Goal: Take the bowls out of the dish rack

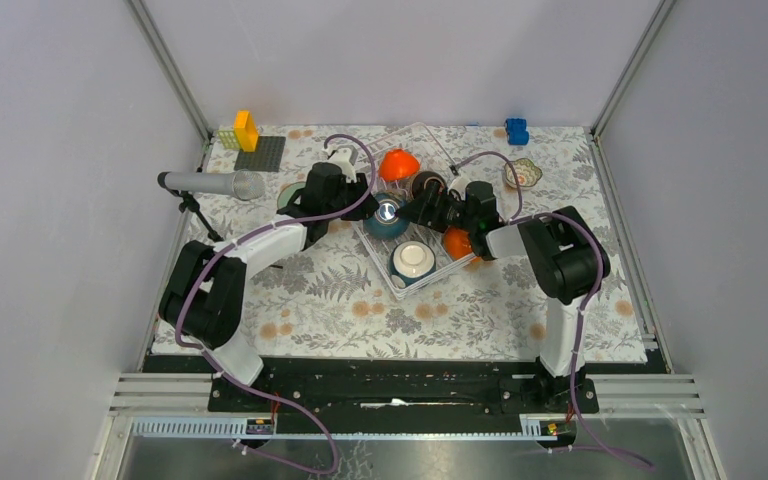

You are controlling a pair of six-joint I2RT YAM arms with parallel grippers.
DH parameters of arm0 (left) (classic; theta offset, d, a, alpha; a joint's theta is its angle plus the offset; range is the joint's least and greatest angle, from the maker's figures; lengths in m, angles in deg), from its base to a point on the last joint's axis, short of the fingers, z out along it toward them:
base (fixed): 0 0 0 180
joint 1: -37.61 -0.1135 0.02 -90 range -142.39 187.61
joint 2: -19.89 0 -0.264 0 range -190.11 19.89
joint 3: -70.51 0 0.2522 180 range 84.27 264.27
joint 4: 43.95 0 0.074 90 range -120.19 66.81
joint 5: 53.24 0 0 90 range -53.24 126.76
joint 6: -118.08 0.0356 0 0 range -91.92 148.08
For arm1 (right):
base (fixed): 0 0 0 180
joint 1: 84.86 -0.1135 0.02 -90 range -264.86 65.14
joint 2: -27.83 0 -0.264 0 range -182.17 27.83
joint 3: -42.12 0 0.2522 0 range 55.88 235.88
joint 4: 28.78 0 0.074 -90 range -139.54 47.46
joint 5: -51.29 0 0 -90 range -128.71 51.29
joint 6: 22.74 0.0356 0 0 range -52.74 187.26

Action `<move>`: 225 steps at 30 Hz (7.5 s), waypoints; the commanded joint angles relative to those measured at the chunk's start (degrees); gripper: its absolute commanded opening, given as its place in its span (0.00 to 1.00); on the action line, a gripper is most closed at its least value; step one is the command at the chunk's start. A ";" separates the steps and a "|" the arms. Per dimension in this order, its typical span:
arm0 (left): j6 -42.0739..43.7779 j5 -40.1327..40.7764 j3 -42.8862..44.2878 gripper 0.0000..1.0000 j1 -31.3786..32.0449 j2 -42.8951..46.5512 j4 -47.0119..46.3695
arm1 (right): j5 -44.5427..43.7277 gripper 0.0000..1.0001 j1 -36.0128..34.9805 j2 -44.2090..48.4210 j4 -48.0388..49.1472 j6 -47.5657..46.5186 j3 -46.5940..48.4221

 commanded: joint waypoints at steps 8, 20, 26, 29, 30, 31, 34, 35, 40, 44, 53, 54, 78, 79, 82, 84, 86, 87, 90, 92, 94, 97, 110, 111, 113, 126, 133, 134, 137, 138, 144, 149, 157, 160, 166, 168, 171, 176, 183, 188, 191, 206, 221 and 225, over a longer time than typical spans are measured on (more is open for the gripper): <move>1.30 0.80 -1.00 0.39 -1.75 -1.25 2.93 | 4.50 1.00 -1.57 -3.47 13.10 4.83 2.44; -4.88 -1.57 -4.79 0.72 -1.71 8.60 0.48 | 4.82 0.68 -1.61 3.66 13.46 5.13 -0.44; -8.44 -0.68 -10.38 0.81 -1.68 14.75 -3.19 | 5.15 0.63 -1.61 7.03 11.25 2.45 -1.40; -8.23 -0.60 -10.95 0.81 -1.68 15.83 -2.86 | 7.44 0.59 -1.64 6.91 11.32 2.15 -0.59; -8.15 -0.67 -10.95 0.80 -1.68 15.88 -2.41 | 8.23 0.58 -1.64 6.59 11.01 2.03 -0.12; -8.07 -0.87 -10.95 0.80 -1.70 15.98 -2.11 | 8.96 0.58 -1.62 6.13 10.58 1.86 0.38; -7.89 -1.63 -11.13 0.78 -1.68 16.40 -1.64 | 10.42 0.58 -1.65 5.04 8.28 0.17 1.76; -7.89 -1.74 -11.32 0.77 -1.68 16.55 -1.44 | 11.39 0.58 -1.64 4.50 7.06 -0.84 2.48; -7.56 -1.77 -11.89 0.75 -1.68 17.51 -0.57 | 15.36 0.59 -1.65 4.67 1.00 -8.18 4.45; -7.76 -1.89 -12.64 0.75 -1.68 18.33 -0.43 | 13.51 0.64 -1.72 6.71 -9.38 -16.02 6.14; -9.53 -0.26 -16.47 0.74 -1.69 22.52 -2.80 | -10.46 0.80 -2.61 13.53 -33.65 -21.14 10.90; -9.56 -0.04 -16.72 0.74 -1.68 23.08 -2.92 | -12.07 0.79 -2.63 13.78 -35.97 -20.77 11.87; -12.02 6.15 -21.84 0.75 -1.68 30.79 -3.60 | -27.69 0.55 -10.02 7.48 -76.03 -13.08 31.78; -12.01 6.28 -21.87 0.75 -1.68 30.91 -3.44 | -27.76 0.54 -10.32 7.23 -76.80 -13.29 32.23; -12.17 6.73 -22.40 0.75 -1.74 31.79 -3.61 | -27.64 0.44 -10.97 7.17 -77.38 -13.86 32.52; -12.38 7.00 -22.84 0.75 -1.68 32.29 -3.88 | -26.94 0.32 -11.15 7.37 -77.79 -14.05 32.87; -12.38 7.11 -23.00 0.75 -1.67 32.66 -3.87 | -25.93 0.22 -11.15 7.68 -78.17 -14.51 33.49; -12.37 7.11 -23.02 0.75 -1.68 32.74 -3.74 | -25.43 0.20 -11.12 7.79 -78.36 -14.62 33.78; -12.21 7.31 -22.91 0.75 -1.68 33.22 -3.15 | -24.49 0.00 -11.07 8.69 -79.09 -15.14 34.60; -11.92 7.63 -23.02 0.75 -1.68 33.75 -2.61 | -25.67 0.00 -11.11 10.07 -79.74 -15.70 34.98; -11.70 7.89 -23.20 0.75 -1.68 34.64 -2.10 | -27.03 0.00 -11.13 12.53 -79.91 -16.14 35.15; -11.39 7.90 -23.38 0.75 -1.68 35.54 -1.74 | -29.21 0.00 -11.09 15.73 -80.24 -17.11 35.43; -10.70 9.53 -24.48 0.76 -1.68 36.08 -1.79 | -58.77 0.00 -8.21 30.90 -80.70 -14.09 31.35; -10.86 10.03 -24.48 0.76 -1.61 35.94 -1.74 | -59.57 0.00 -6.93 31.80 -80.52 -13.71 30.84; -11.30 11.61 -24.85 0.77 -1.23 35.87 -1.74 | -59.21 0.00 -3.14 33.29 -80.04 -12.43 29.31; -10.00 17.95 -23.79 0.79 5.22 32.43 -1.79 | -58.70 0.00 23.90 37.02 -77.88 -3.80 19.10; -9.34 21.66 -21.56 0.83 8.86 27.87 -1.82 | -50.44 0.00 29.85 32.02 -73.11 0.01 12.68; -9.01 21.65 -21.36 0.84 9.21 27.36 -2.09 | -49.72 0.00 30.23 30.98 -72.49 0.13 12.47; -7.83 21.73 -20.12 0.86 10.07 25.12 -2.28 | -48.82 0.00 30.54 27.62 -71.14 0.54 12.23; -7.61 21.65 -19.66 0.87 10.17 24.20 -2.20 | -48.21 0.00 30.59 26.65 -70.71 0.67 12.22; -7.41 20.52 -17.01 0.93 10.19 19.78 -0.87 | -44.54 0.20 30.68 23.83 -68.64 -0.10 11.75; -10.21 25.65 -14.29 0.99 10.14 17.54 3.08 | -45.59 0.85 30.68 26.12 -67.25 -0.58 9.76; -17.85 29.23 -12.61 0.99 9.91 15.94 5.64 | -42.40 0.90 30.68 32.54 -64.66 -6.84 8.77; -14.66 24.98 -10.58 0.99 9.84 13.76 5.32 | -33.42 0.98 30.64 35.89 -58.92 -10.88 6.52; -15.39 26.26 -6.08 0.84 9.83 9.36 10.93 | -16.75 1.00 30.04 38.51 -52.71 -13.80 5.47; -17.01 27.85 -4.86 0.78 9.84 8.14 13.26 | -15.39 1.00 28.38 38.75 -53.38 -15.40 6.62; -18.14 28.29 -4.47 0.68 9.91 7.65 14.52 | -21.28 0.99 21.48 38.02 -58.78 -21.27 11.09; -19.58 28.45 -6.50 0.50 10.01 9.30 14.45 | -23.17 1.00 10.47 34.46 -59.65 -27.40 14.97; -19.54 28.35 -9.96 0.11 10.32 13.61 14.49 | -27.40 1.00 -0.32 31.57 -56.72 -34.65 16.12; -18.10 26.35 -12.47 0.00 10.43 16.88 14.47 | -26.58 1.00 -3.47 29.72 -54.92 -37.97 16.33; -16.02 23.61 -13.86 0.00 10.50 18.70 14.18 | -26.57 1.00 -6.31 28.36 -55.26 -43.02 17.38; -8.60 17.96 -18.42 0.13 10.71 25.39 14.94 | -15.52 0.99 -9.93 14.93 -63.21 -79.20 28.81; -12.49 20.87 -20.98 0.73 10.72 31.14 11.05 | -16.32 0.98 -9.91 1.12 -77.47 -103.13 45.51; -13.25 20.34 -21.80 0.74 10.71 32.21 10.95 | -16.43 0.98 -9.99 -1.90 -80.71 -105.66 49.93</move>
